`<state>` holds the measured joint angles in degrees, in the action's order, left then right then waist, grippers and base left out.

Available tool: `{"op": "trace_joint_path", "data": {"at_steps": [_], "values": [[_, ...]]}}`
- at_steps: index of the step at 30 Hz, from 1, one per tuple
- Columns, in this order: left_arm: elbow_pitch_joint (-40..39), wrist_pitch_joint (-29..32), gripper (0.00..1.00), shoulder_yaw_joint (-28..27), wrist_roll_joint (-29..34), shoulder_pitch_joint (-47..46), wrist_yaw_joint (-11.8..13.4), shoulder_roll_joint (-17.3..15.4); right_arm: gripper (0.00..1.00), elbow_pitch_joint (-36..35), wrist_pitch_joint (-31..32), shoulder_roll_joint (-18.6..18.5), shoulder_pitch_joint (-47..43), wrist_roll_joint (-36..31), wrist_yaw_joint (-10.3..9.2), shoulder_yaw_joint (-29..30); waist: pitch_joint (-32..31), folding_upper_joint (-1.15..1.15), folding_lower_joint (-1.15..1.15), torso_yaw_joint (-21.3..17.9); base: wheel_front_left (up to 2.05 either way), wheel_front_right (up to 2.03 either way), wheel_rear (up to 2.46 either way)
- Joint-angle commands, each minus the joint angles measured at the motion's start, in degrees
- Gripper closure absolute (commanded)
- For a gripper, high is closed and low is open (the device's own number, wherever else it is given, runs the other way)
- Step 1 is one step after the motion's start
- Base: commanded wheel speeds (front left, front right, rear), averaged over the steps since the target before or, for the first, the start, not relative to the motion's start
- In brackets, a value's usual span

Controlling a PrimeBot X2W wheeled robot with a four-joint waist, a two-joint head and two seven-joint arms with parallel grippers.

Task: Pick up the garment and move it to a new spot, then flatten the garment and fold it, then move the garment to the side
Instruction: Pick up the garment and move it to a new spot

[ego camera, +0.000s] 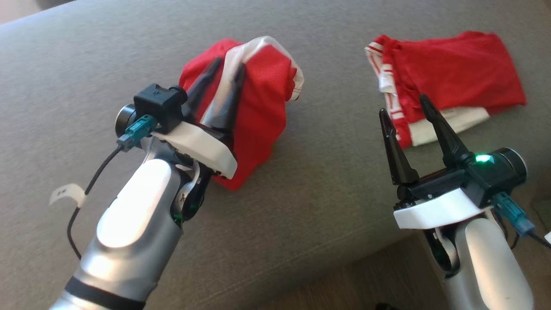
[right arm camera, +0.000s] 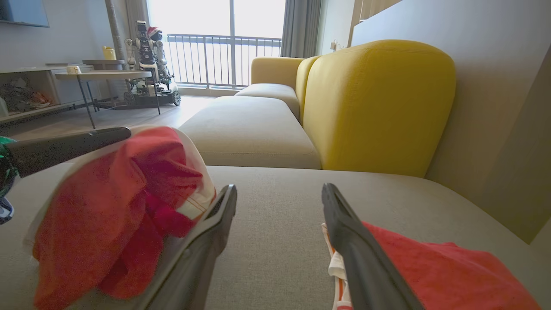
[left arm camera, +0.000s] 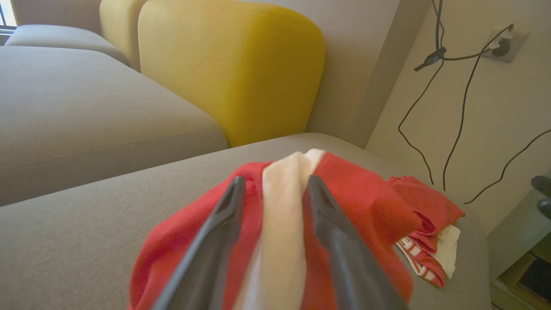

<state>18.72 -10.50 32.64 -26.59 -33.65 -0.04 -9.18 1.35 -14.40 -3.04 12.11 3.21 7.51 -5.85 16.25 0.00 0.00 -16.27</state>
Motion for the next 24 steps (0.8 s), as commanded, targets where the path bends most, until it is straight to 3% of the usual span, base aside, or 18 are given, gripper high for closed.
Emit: {"op": "trace_joint_path", "data": {"at_steps": [1, 9, 19, 24], "values": [[-1.09, -0.81, 0.0, -1.73, 0.52, -3.48, -0.12, -0.35, 0.0, -2.24, -0.5, 0.16, 0.1, 0.47, -0.02, -1.1, 1.13, 0.0, 0.0, -1.98, 0.0, 0.0, 0.0], [0.96, -3.7, 0.0, -4.14, 0.18, -3.24, -0.11, -0.88, 0.0, -2.69, -0.58, 0.16, -0.51, 0.91, -0.02, 0.15, -0.72, 0.0, 0.0, 0.58, 0.0, 0.0, 0.0], [-8.88, -4.47, 0.0, -12.31, 1.52, 9.48, 1.79, -3.17, 0.0, -1.86, -0.59, 0.16, -1.93, -2.28, -0.02, 1.09, -5.61, 0.0, 0.0, 9.15, 0.0, 0.0, 0.0], [-13.98, -4.49, 0.0, -16.01, 3.55, 18.5, -0.2, -1.94, 0.0, -1.01, -0.59, 0.16, -4.19, -3.53, -0.02, 2.54, -8.36, 0.0, 0.0, 13.66, 0.0, 0.0, 0.0]]}}
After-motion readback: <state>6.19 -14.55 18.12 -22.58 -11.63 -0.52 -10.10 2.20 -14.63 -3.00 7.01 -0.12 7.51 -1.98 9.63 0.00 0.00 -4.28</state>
